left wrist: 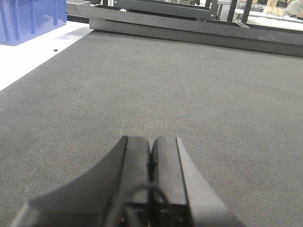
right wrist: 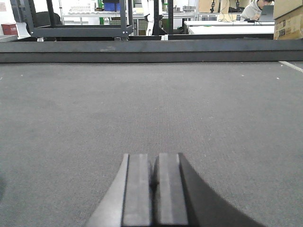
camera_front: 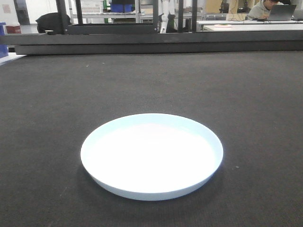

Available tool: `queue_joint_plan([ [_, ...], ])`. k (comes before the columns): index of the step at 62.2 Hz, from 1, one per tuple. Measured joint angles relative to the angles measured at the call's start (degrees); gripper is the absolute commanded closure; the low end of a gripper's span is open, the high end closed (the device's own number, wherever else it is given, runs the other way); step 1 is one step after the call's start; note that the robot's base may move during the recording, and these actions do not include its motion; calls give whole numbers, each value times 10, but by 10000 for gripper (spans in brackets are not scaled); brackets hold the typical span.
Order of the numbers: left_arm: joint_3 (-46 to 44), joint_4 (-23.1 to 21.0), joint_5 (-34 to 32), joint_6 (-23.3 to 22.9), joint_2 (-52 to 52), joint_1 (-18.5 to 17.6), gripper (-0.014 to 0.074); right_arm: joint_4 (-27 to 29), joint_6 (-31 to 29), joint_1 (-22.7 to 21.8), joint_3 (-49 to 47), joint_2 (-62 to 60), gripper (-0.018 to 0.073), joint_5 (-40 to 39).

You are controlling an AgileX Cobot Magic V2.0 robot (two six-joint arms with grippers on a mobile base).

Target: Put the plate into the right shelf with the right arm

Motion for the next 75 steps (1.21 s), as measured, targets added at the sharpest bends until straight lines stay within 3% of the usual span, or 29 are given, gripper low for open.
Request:
queue_joint_plan([
  [40, 0, 0, 0, 0, 0, 0, 724, 1, 0, 0, 0, 0, 510, -3],
  [54, 0, 0, 0, 0, 0, 0, 724, 6, 0, 0, -15, 0, 510, -101],
  [64, 0, 0, 0, 0, 0, 0, 724, -6, 0, 0, -117, 12, 510, -23],
  [75, 0, 0, 0, 0, 0, 0, 724, -45, 0, 0, -220, 103, 510, 121],
])
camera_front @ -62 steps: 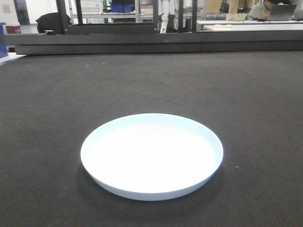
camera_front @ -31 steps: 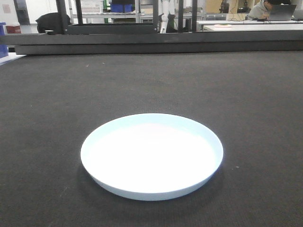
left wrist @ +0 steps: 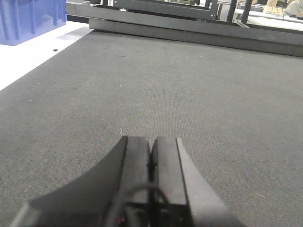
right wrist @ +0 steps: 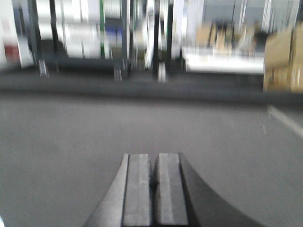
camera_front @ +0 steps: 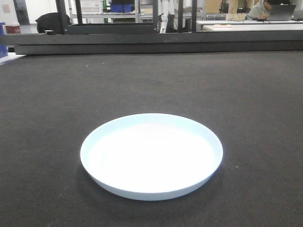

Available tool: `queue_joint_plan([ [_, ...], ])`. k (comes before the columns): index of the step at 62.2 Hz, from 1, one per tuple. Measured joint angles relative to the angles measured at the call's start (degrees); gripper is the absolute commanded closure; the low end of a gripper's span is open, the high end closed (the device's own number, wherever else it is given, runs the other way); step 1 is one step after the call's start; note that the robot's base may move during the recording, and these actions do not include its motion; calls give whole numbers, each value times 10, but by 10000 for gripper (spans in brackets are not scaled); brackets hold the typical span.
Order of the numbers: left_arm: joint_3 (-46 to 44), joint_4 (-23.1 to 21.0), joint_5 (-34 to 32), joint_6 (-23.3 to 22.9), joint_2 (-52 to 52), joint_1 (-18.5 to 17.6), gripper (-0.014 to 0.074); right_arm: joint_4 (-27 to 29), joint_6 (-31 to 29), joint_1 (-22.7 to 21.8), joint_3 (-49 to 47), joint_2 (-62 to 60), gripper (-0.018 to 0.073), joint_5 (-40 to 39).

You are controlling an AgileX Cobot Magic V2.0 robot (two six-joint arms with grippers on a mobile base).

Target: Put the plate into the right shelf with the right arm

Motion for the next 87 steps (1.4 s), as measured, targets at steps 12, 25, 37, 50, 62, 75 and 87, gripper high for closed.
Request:
queue_joint_plan([
  [12, 0, 0, 0, 0, 0, 0, 724, -26, -3, 0, -56, 134, 510, 114],
  [25, 0, 0, 0, 0, 0, 0, 724, -13, -3, 0, -85, 276, 510, 157],
  [37, 0, 0, 0, 0, 0, 0, 724, 2, 33, 7, -124, 385, 508, 221],
  [50, 0, 0, 0, 0, 0, 0, 724, 2, 115, 72, -166, 480, 297, 270],
  [62, 0, 0, 0, 0, 0, 0, 724, 2, 177, 163, -204, 562, -83, 271],
  [75, 0, 0, 0, 0, 0, 0, 724, 2, 244, 242, -287, 664, -65, 297],
  [87, 0, 0, 0, 0, 0, 0, 724, 3, 274, 286, -401, 774, -65, 348],
])
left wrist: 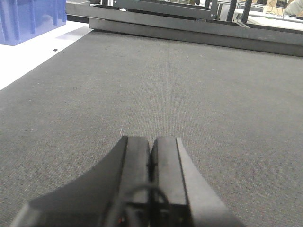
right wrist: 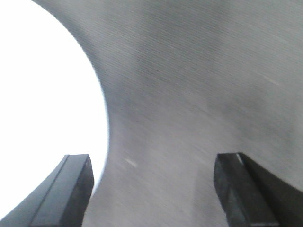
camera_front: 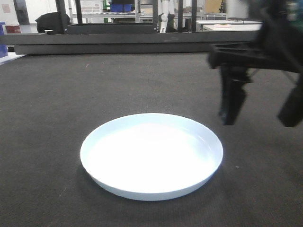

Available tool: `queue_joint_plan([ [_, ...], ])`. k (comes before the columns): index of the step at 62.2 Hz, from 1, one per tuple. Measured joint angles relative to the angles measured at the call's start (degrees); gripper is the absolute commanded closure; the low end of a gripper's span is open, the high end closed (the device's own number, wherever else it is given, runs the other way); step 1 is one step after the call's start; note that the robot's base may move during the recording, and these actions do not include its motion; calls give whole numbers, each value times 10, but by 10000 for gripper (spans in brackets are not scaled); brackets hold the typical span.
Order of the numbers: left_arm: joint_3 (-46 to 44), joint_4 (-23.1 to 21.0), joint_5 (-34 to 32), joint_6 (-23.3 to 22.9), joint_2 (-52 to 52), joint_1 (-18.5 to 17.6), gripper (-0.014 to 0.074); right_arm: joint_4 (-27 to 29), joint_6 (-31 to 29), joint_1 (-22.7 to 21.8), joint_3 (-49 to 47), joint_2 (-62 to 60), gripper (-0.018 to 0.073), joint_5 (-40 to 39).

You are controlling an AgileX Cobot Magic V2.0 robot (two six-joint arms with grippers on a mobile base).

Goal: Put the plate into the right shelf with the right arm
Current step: 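Lower the right gripper onto the white plate's rim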

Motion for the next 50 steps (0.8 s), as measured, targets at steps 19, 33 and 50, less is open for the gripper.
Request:
queue_joint_plan([
  [19, 0, 0, 0, 0, 0, 0, 724, 3, 20, 21, -68, 107, -65, 26],
  [33, 0, 0, 0, 0, 0, 0, 724, 5, 46, 22, -69, 115, 60, 26],
  [50, 0, 0, 0, 0, 0, 0, 724, 22, 52, 22, -70, 130, 341, 31],
])
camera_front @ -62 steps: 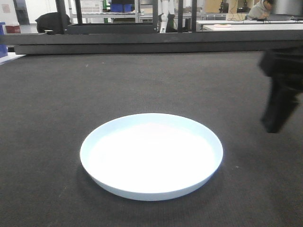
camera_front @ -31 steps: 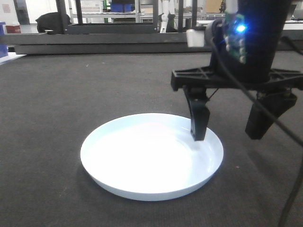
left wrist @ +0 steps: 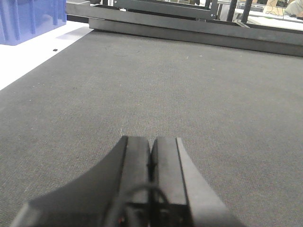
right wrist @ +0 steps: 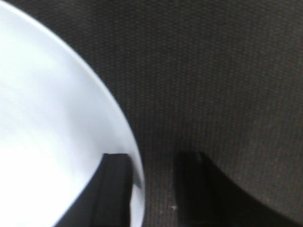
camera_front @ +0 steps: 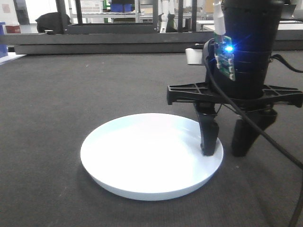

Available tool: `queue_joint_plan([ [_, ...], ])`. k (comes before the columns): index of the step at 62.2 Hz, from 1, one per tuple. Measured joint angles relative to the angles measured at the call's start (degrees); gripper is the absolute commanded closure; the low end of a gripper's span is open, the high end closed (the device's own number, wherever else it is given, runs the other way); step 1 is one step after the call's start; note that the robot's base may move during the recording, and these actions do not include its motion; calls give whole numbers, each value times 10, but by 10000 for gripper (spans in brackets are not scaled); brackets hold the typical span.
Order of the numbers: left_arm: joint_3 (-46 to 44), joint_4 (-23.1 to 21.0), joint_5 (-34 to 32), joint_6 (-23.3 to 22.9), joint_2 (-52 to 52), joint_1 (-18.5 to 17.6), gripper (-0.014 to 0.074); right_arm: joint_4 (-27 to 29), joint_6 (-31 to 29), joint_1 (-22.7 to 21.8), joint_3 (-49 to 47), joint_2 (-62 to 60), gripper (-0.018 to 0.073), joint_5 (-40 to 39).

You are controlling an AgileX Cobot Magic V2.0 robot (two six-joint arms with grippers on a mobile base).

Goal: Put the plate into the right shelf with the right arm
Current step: 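Lower the right gripper onto the white plate's rim, then close the right gripper on the plate rim and lift it up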

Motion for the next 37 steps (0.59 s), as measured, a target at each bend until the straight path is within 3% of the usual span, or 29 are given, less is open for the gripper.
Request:
queue_joint_plan([
  [9, 0, 0, 0, 0, 0, 0, 724, 2, 1, 1, -1, 0, 509, 0],
  [26, 0, 0, 0, 0, 0, 0, 724, 1, -6, 1, -2, -62, 503, 4],
  [37, 0, 0, 0, 0, 0, 0, 724, -14, -65, -1, 22, -155, 503, -16],
])
